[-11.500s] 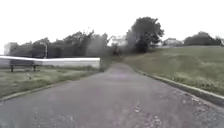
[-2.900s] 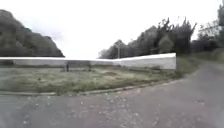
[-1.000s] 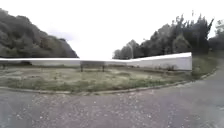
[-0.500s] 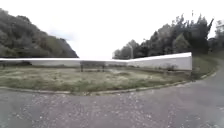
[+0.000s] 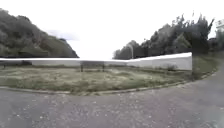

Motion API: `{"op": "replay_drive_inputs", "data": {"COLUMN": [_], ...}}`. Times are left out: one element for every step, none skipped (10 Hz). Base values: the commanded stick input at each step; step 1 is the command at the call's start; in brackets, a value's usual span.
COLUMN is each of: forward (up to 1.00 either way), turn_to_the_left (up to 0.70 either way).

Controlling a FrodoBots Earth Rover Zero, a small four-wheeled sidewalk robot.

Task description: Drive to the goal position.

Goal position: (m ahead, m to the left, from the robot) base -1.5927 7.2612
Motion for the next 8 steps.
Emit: {"op": "replay_drive_inputs", "data": {"forward": [0.00,0.00,0.00,0.00,0.00,0.00,0.28,0.60], "turn_to_the_left": [0.45,0.45,0.45,0.45,0.45,0.45,0.38,0.30]}}
